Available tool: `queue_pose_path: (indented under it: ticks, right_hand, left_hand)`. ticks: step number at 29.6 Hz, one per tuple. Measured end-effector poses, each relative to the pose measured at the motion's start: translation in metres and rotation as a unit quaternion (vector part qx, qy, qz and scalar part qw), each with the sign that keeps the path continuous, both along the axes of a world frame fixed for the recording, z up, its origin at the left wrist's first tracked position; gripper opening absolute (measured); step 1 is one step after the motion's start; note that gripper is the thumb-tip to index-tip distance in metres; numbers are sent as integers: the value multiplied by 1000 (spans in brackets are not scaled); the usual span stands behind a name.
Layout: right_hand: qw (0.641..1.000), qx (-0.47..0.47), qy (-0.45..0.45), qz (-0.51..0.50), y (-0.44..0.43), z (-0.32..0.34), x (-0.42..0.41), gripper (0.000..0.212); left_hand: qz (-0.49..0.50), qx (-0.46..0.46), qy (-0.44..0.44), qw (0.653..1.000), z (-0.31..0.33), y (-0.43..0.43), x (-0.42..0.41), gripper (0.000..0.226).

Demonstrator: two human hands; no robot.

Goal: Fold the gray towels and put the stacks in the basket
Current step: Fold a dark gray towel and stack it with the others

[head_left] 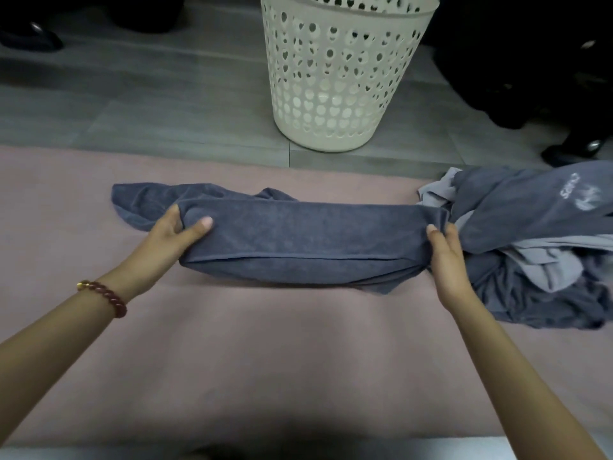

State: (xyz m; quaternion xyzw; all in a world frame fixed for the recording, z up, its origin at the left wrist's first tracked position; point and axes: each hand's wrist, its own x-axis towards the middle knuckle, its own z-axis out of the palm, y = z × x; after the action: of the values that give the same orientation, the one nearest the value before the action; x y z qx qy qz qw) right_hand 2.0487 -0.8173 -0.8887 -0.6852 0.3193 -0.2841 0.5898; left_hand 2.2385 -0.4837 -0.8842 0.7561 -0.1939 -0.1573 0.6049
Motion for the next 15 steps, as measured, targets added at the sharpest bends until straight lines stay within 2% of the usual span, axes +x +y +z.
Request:
queue_pose_path:
  ticks: [1,2,7,8,11,13,15]
  right_hand:
    - [1000,-8,-19,-18,-1,6,5,19]
    - [998,-15,-37,-39,-3,16,11,20]
    - [990,-58,-105,-80,-19,93,51,29]
    - [985,-74,-124,-94,-22,119,63,30]
    - [967,-49,-213,-129,-29,212,101,12]
    - [958,-57,-241,-147,-27,280,124,22]
    - [944,-45,-282,-165,-28,344,140,23]
  left_hand:
    - [22,-29,2,999,8,-2,4,17]
    - [51,-47,-7,998,18,-5,9,16]
    - [127,-78,-119,982,100,-22,54,33]
    - [143,-88,-143,975,128,-28,66,33]
    - [163,-169,-154,960,223,-45,104,30]
    - [170,-217,-142,951,295,-54,122,28]
    - [166,-263,-150,938,369,-60,132,26]
